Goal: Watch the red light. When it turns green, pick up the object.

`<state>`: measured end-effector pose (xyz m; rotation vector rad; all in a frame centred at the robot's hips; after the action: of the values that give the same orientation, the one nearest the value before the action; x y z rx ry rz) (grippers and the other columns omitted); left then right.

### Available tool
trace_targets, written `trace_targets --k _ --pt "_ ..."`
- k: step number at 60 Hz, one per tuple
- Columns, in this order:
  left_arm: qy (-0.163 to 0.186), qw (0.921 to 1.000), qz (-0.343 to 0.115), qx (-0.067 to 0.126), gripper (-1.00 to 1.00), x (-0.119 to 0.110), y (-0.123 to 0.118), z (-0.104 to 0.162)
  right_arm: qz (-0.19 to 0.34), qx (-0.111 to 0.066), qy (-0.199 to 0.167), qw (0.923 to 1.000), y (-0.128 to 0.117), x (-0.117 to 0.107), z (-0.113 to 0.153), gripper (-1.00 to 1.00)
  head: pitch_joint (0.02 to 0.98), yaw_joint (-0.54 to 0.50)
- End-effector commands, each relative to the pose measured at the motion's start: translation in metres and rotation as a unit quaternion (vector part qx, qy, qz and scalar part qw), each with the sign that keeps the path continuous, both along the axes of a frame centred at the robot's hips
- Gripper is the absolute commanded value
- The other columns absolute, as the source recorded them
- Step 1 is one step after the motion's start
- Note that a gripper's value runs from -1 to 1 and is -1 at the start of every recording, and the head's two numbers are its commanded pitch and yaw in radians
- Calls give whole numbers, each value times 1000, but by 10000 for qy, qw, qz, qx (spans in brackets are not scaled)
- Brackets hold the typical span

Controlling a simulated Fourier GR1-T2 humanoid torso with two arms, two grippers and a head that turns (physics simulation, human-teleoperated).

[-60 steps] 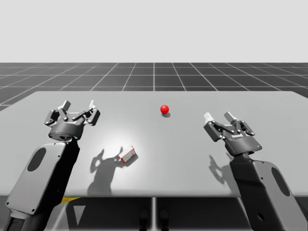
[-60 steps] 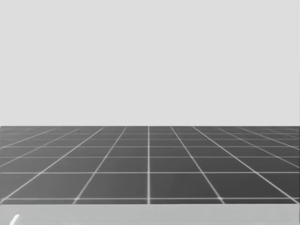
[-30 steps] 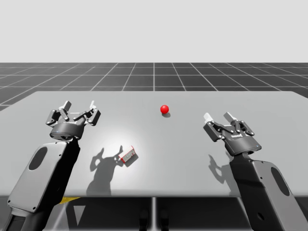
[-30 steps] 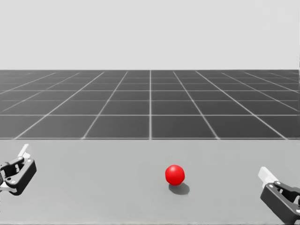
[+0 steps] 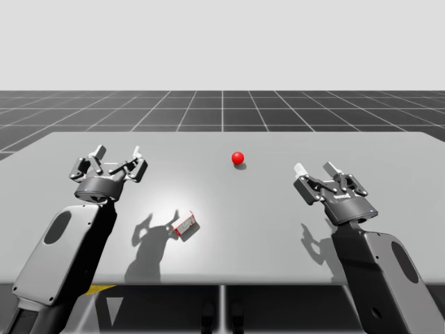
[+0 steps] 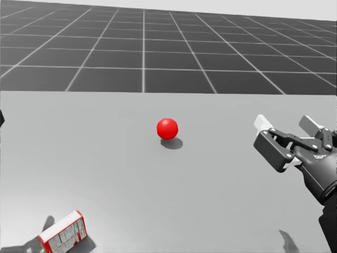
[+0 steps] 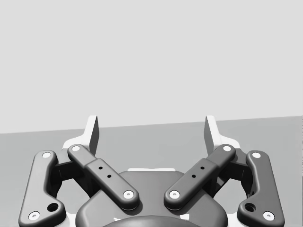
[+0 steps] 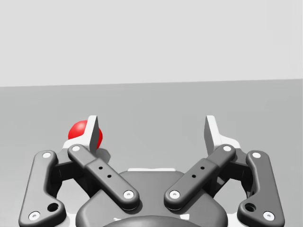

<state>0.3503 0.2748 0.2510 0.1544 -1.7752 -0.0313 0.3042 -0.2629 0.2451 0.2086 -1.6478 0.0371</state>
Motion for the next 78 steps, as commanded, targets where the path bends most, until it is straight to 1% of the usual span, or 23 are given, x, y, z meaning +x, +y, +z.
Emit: trace_targets --k 1,49,78 --pt "-6 10000 -30 26 -1000 1 -1 -1 9 -13 -5 10000 0 0 0 -1000 585 -104" --pt "-6 10000 -34 32 -1000 -3 -6 0 6 -54 -10 10000 2 -1 1 -1000 583 -103" --pt "-10 10000 -41 44 -1000 -4 -7 0 -8 -45 -12 10000 1 -2 1 -1000 581 -105"
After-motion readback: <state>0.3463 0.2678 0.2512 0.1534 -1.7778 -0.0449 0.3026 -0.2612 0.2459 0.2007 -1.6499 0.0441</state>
